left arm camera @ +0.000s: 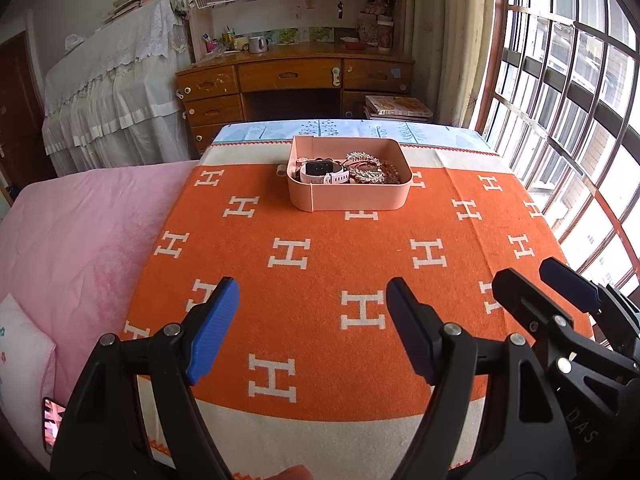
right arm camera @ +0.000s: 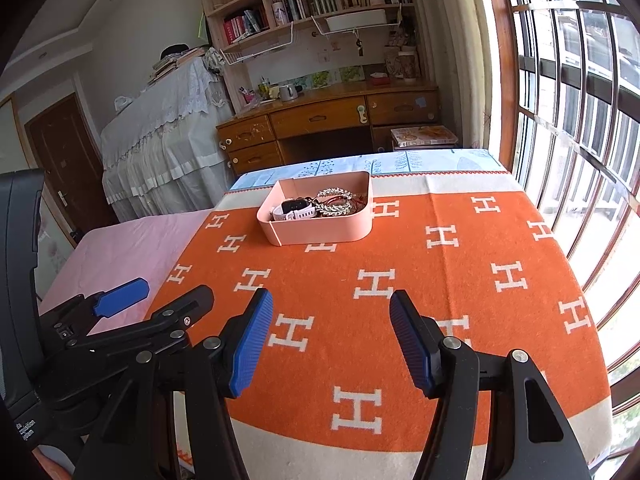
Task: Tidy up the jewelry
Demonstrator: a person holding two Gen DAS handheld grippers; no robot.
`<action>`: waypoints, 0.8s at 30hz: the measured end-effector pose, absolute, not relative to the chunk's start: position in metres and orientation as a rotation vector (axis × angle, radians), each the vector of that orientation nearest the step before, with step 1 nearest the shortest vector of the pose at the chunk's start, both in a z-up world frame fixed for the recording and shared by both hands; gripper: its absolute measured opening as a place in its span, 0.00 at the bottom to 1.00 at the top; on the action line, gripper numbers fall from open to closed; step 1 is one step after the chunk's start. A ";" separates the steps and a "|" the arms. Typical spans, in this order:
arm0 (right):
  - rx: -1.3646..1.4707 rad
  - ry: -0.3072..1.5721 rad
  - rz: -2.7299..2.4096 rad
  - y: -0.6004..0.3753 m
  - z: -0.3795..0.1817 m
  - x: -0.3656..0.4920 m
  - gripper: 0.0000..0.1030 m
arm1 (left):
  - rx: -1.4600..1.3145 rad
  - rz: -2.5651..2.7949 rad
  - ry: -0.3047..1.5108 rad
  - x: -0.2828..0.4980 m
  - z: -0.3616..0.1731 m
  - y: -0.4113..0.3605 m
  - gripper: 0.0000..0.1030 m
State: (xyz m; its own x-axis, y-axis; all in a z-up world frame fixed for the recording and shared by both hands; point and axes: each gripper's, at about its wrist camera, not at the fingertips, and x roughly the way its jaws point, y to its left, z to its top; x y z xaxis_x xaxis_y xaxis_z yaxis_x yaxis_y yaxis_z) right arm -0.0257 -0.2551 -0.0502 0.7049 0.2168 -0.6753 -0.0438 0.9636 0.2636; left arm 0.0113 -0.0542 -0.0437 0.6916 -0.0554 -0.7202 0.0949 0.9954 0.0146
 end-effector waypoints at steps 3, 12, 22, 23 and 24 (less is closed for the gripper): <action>0.227 0.774 0.140 -0.254 -0.050 -0.026 0.60 | 0.050 -0.085 0.803 0.011 -0.043 -0.054 0.72; 0.228 0.774 0.140 -0.254 -0.050 -0.027 0.60 | 0.047 -0.083 0.805 0.011 -0.043 -0.054 0.72; 0.230 0.774 0.142 -0.254 -0.050 -0.027 0.60 | 0.048 -0.077 0.807 0.011 -0.045 -0.054 0.72; 0.231 0.775 0.142 -0.255 -0.050 -0.027 0.60 | 0.048 -0.079 0.807 0.010 -0.045 -0.053 0.72; 0.232 0.776 0.143 -0.254 -0.051 -0.027 0.60 | 0.047 -0.079 0.807 0.010 -0.044 -0.053 0.72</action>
